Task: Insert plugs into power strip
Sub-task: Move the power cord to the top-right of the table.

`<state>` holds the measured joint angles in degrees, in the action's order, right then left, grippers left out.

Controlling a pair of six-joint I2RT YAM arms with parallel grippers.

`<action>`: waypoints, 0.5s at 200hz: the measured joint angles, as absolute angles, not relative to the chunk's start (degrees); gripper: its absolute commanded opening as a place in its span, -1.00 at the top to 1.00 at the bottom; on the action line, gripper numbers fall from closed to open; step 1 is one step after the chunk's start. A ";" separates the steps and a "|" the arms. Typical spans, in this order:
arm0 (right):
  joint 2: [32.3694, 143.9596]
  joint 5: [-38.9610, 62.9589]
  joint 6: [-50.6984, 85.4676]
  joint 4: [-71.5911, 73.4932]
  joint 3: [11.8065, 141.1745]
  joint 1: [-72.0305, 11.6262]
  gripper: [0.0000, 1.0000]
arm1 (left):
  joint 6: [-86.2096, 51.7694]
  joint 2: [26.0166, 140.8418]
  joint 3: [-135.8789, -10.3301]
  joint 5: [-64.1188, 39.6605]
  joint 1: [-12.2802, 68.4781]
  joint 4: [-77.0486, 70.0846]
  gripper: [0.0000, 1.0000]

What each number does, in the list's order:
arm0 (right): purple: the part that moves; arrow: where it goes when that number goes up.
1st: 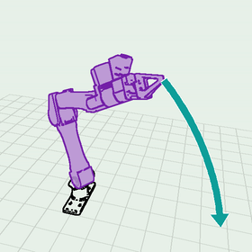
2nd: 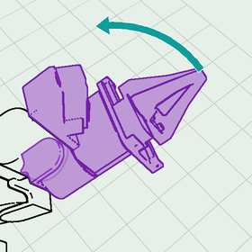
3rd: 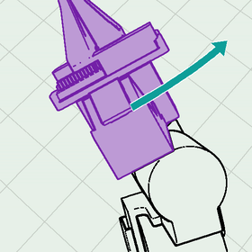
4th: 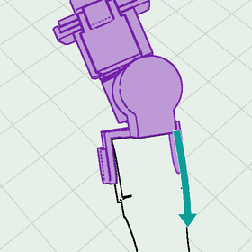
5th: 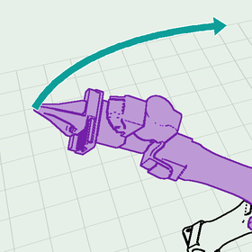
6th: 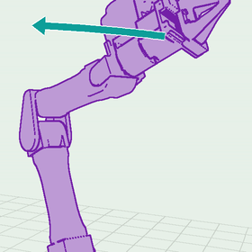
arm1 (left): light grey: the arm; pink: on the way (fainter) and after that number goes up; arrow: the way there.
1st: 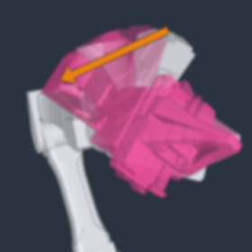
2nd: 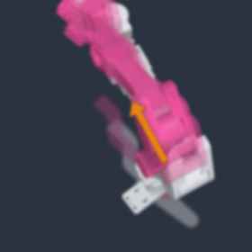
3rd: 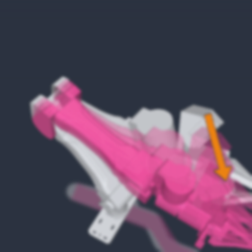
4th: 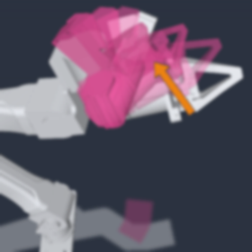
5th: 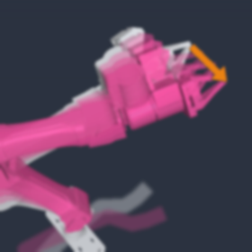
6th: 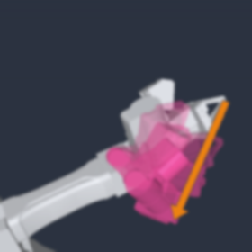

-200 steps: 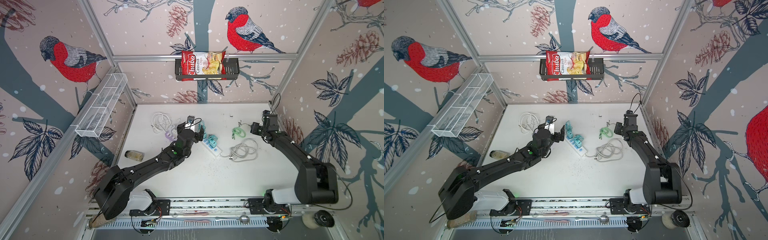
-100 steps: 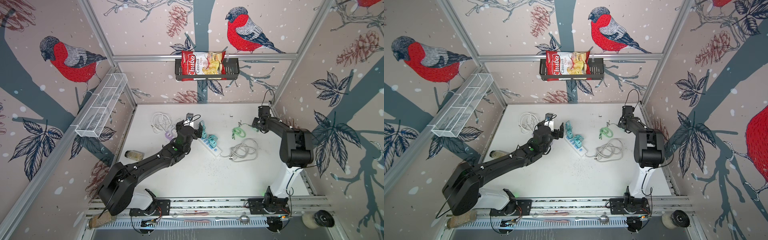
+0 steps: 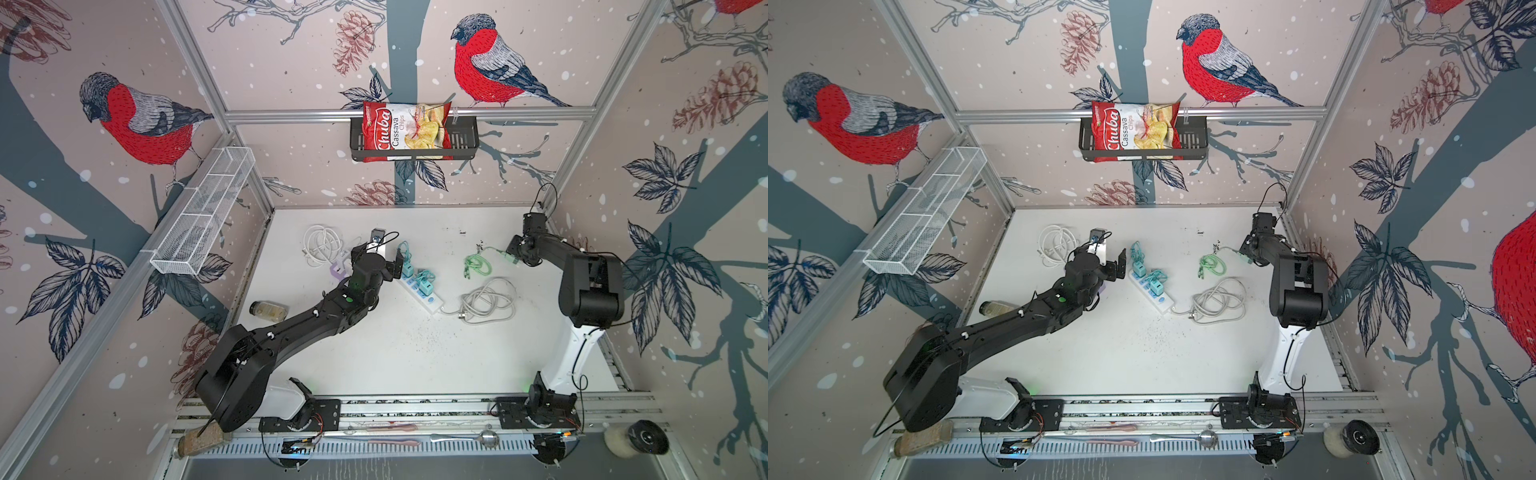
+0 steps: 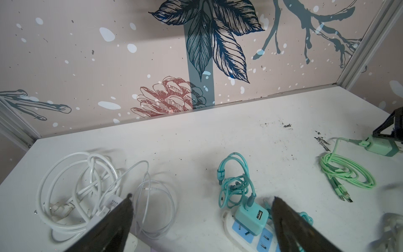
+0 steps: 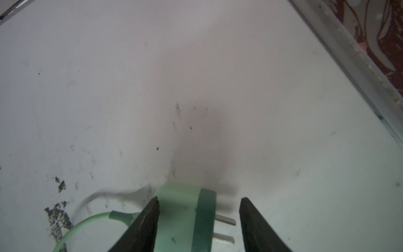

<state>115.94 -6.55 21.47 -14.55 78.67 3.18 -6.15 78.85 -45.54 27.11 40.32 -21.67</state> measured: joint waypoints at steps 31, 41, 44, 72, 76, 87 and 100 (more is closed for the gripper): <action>117.60 -2.55 21.61 -14.37 80.25 4.12 -0.19 | -6.50 78.65 -45.32 27.09 40.32 -21.65 -0.95; 117.69 -1.13 22.44 -14.17 80.09 4.54 -0.19 | -6.66 78.43 -45.12 27.09 40.32 -21.67 -0.95; 117.69 -0.82 22.46 -14.13 79.96 4.58 -0.19 | -6.66 78.37 -45.04 27.09 40.32 -21.67 -0.95; 116.01 2.55 23.75 -13.30 76.23 4.82 -0.19 | -7.11 77.45 -44.14 27.09 40.32 -21.67 -0.95; 115.52 3.18 24.12 -13.17 75.48 4.82 -0.19 | -7.11 77.38 -44.07 27.09 40.32 -21.69 -0.95; 113.84 4.80 24.56 -12.75 73.01 4.80 -0.19 | -7.33 77.30 -43.88 27.07 40.32 -21.78 -0.95; 111.90 6.83 25.80 -11.64 70.15 4.78 -0.19 | -7.51 77.30 -43.72 27.03 40.32 -21.78 -0.95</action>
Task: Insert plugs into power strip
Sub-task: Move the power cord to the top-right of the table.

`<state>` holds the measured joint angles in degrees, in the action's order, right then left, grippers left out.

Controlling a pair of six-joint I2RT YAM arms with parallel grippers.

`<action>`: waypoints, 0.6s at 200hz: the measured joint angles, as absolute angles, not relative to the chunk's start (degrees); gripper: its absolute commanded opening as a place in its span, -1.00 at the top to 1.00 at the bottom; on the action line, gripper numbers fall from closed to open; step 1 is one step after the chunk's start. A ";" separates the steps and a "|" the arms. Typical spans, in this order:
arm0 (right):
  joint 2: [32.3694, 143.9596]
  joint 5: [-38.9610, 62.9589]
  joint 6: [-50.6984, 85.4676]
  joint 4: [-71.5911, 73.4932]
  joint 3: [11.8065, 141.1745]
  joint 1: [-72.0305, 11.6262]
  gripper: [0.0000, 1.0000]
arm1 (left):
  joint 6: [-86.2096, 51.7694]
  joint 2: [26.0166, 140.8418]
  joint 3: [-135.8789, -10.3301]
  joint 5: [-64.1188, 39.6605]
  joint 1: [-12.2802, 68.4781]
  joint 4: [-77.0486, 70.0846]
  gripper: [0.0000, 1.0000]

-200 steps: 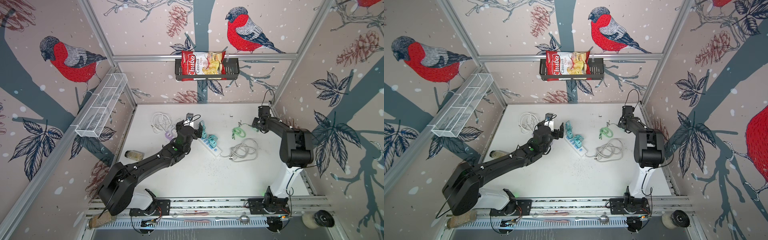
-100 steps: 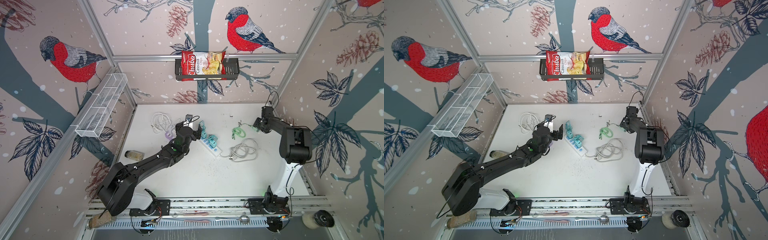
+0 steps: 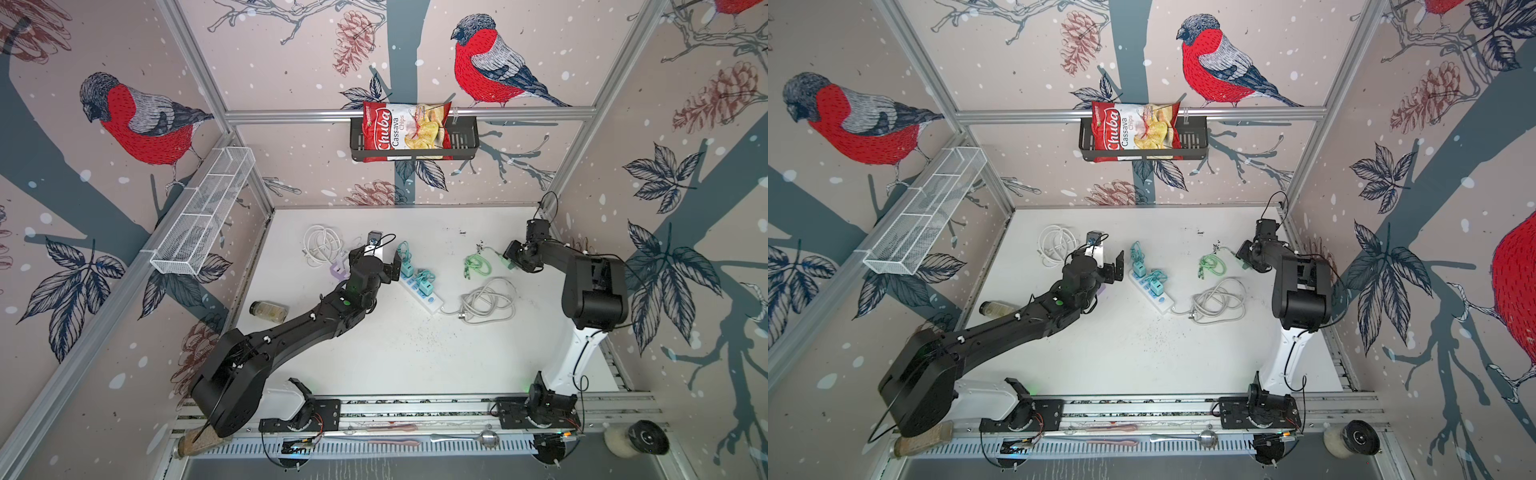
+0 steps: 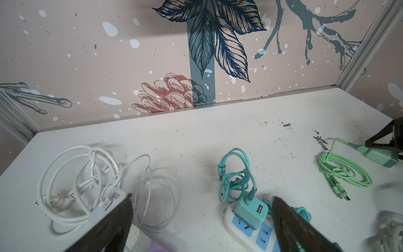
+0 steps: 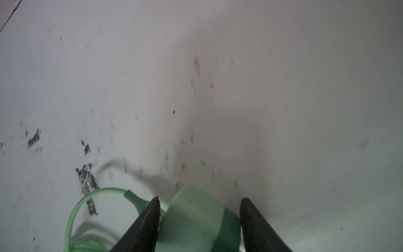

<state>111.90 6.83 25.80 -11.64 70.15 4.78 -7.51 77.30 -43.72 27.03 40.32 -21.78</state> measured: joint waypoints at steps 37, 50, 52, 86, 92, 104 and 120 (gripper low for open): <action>106.04 11.99 28.95 -8.73 62.08 4.49 -0.24 | -8.16 77.21 -43.42 26.65 40.32 -21.80 -0.95; 104.36 13.19 30.15 -8.21 60.42 4.43 -0.26 | -8.58 77.12 -43.18 26.55 40.32 -21.85 -0.95; 104.14 13.34 30.11 -8.19 60.27 4.40 -0.26 | -8.60 77.10 -43.11 26.52 40.32 -21.85 -0.95; 102.13 13.98 29.87 -8.01 59.70 4.32 -0.28 | -8.62 76.84 -42.59 25.71 40.32 -21.85 -0.95; 102.19 13.56 29.69 -8.23 60.03 4.21 -0.28 | -8.73 76.73 -42.41 25.69 40.32 -21.87 -0.95; 102.76 11.97 28.18 -9.13 61.28 3.73 -0.26 | -8.82 76.53 -42.13 25.67 40.32 -21.87 -0.95; 104.22 9.47 26.35 -10.02 63.16 2.52 -0.24 | -9.02 76.29 -41.87 25.65 40.32 -21.87 -0.95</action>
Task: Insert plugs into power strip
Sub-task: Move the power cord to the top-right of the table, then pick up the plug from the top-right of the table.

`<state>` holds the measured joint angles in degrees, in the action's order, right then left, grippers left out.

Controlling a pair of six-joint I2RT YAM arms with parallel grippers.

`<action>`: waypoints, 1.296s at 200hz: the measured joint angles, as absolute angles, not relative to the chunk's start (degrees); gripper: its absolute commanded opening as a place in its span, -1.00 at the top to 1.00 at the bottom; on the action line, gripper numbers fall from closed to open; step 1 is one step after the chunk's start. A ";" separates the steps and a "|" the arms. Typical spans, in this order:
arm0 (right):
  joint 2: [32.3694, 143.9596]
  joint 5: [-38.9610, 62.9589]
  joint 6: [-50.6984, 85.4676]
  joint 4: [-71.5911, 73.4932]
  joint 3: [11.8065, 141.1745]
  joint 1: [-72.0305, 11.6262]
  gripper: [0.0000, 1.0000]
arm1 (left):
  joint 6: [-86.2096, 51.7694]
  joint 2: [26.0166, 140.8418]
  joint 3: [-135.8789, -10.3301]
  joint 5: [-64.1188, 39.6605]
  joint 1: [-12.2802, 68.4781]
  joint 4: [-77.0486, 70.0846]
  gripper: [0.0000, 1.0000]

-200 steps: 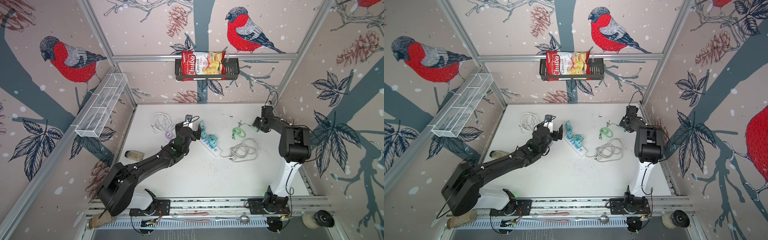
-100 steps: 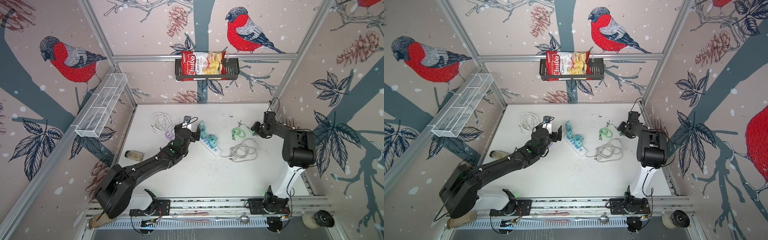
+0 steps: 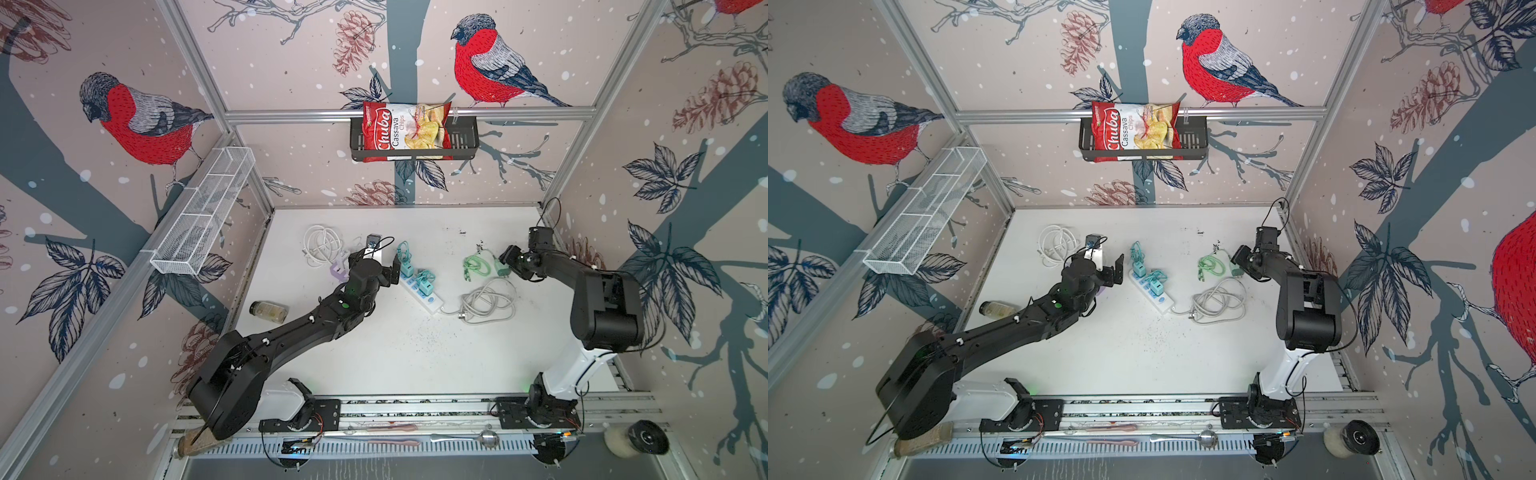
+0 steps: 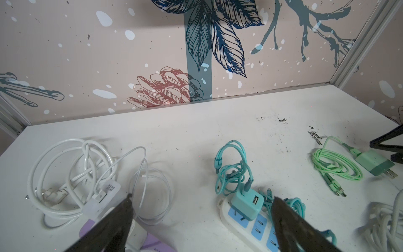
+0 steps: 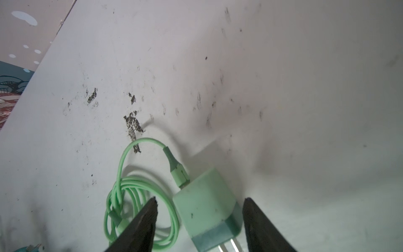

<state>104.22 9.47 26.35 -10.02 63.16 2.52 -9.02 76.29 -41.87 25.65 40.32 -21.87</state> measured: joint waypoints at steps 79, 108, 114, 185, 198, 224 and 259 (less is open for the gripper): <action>108.97 -2.42 18.70 -17.21 70.06 -4.08 -0.19 | -9.10 75.40 -41.47 25.63 40.32 -21.82 -0.95; 110.13 -5.39 17.26 -19.20 71.48 -4.58 -0.18 | -9.17 75.11 -41.21 25.67 40.32 -21.80 -0.95; 110.41 -5.87 16.58 -19.64 71.75 -4.64 -0.17 | -9.19 75.07 -41.17 25.67 40.32 -21.80 -0.95; 112.55 -8.01 15.18 -22.15 73.73 -5.37 -0.15 | -9.19 74.59 -40.53 25.71 40.32 -21.80 -0.95; 112.55 -8.14 15.14 -22.59 73.71 -5.54 -0.15 | -9.21 74.59 -40.47 25.71 40.32 -21.78 -0.95; 112.57 -8.27 14.81 -23.11 73.69 -5.56 -0.15 | -9.21 74.59 -40.47 25.71 40.32 -21.78 -0.95; 112.75 -8.10 13.65 -23.70 73.69 -5.56 0.07 | -9.21 74.48 -40.47 25.71 40.32 -21.78 -0.95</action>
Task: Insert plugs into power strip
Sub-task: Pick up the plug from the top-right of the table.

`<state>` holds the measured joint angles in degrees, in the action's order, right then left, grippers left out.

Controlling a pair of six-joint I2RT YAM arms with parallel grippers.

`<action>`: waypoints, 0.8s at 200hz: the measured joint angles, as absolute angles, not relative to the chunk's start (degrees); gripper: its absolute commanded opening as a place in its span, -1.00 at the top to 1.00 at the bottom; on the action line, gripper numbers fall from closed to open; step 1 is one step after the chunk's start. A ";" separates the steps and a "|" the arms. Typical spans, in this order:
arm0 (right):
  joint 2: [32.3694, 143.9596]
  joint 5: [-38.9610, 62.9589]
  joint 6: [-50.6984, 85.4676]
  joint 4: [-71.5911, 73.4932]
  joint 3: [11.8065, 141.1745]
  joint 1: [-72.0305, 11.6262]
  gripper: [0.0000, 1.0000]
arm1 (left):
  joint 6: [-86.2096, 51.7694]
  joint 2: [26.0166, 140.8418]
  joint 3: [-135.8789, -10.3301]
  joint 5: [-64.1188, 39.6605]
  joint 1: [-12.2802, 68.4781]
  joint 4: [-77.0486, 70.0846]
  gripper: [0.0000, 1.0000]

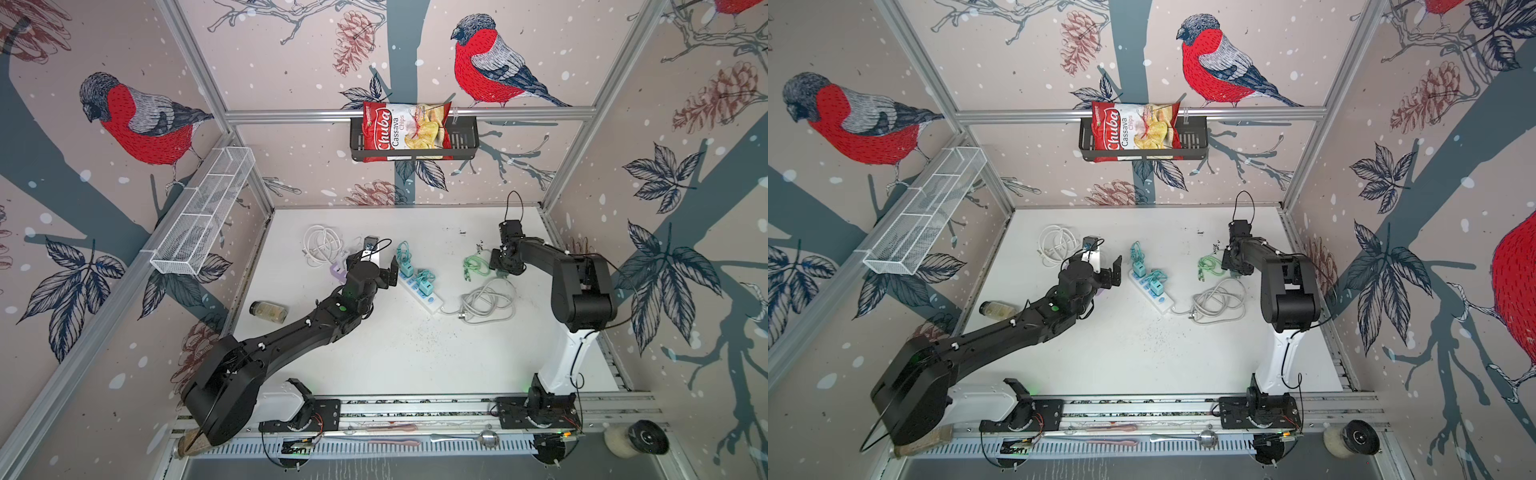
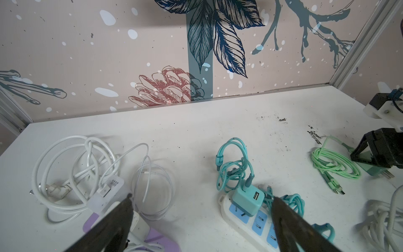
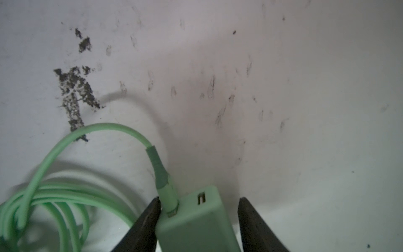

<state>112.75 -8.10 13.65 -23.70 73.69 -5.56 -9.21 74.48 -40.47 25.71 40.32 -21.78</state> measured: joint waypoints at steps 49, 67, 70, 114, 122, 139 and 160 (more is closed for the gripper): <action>112.53 -5.67 13.93 -23.09 73.06 -4.84 0.24 | -9.23 74.26 -40.49 25.67 40.32 -21.78 -0.95; 112.49 -5.06 14.28 -22.96 72.99 -4.80 0.30 | -9.23 74.26 -40.56 25.54 40.32 -21.78 -0.95; 112.49 -5.04 14.46 -22.94 72.99 -4.78 0.31 | -9.23 74.26 -40.60 25.54 40.32 -21.78 -0.95; 112.42 -3.97 17.12 -21.91 72.93 -4.32 0.27 | -9.21 75.77 -42.70 22.24 40.36 -21.61 -0.95; 112.18 -3.88 18.24 -21.43 72.69 -4.21 0.30 | -9.19 76.44 -43.40 21.67 40.51 -21.54 -0.95; 111.02 -2.28 19.68 -21.17 71.88 -3.90 0.34 | -9.02 77.97 -45.17 20.36 41.17 -21.43 -0.95; 110.08 0.14 21.39 -19.75 71.50 -3.33 0.36 | -8.47 80.84 -48.14 17.98 42.87 -21.43 -0.95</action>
